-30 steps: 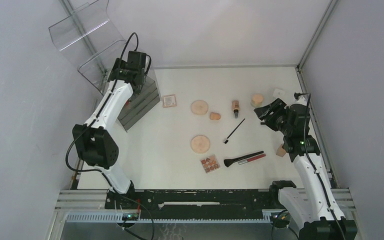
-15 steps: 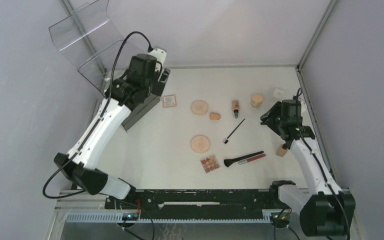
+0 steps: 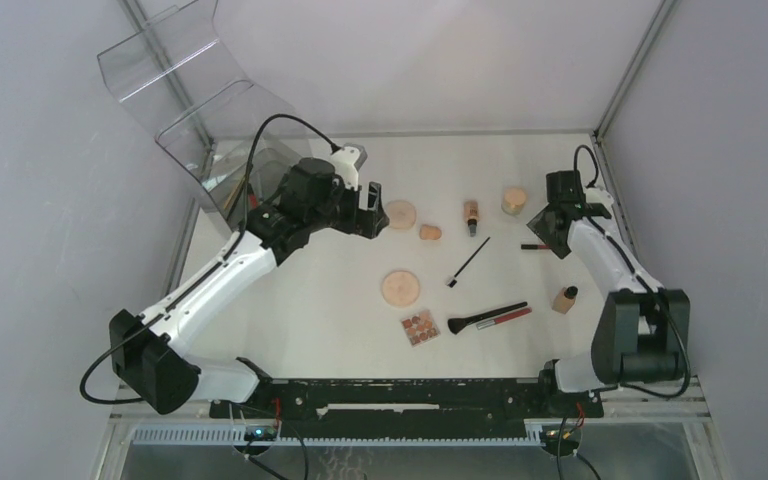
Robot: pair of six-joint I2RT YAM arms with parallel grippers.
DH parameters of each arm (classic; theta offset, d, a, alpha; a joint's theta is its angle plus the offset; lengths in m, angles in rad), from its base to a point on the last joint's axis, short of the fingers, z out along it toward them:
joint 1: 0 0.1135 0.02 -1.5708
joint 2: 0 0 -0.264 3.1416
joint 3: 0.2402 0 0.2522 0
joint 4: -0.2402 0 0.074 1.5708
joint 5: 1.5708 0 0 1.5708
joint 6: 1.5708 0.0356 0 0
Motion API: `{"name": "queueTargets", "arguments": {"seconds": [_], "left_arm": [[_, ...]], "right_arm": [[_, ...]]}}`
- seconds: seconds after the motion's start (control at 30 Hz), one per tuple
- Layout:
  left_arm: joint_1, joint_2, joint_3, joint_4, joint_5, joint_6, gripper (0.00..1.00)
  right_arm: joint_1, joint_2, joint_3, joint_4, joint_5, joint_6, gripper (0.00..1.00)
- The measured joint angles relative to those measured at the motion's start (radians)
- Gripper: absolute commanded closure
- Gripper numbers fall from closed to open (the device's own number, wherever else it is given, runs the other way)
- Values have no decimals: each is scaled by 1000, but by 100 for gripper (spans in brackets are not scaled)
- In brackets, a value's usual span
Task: Organize the makeup
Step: Pick up the lipstick at the center of the board.
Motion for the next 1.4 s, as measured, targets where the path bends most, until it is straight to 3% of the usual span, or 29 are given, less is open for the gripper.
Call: {"name": "queueTargets", "arguments": {"seconds": [0.33, 0.57, 1.1, 1.4], "left_arm": [[-4, -34, -26, 110, 64, -35, 9], [-4, -83, -68, 113, 62, -28, 9], [-4, -93, -69, 112, 18, -6, 9], [-4, -95, -69, 105, 1, 2, 8]], "right_arm": [[5, 327, 163, -35, 59, 121, 37], [23, 452, 195, -32, 88, 167, 40], [58, 451, 155, 34, 53, 196, 72], [58, 403, 95, 66, -14, 204, 80]]}}
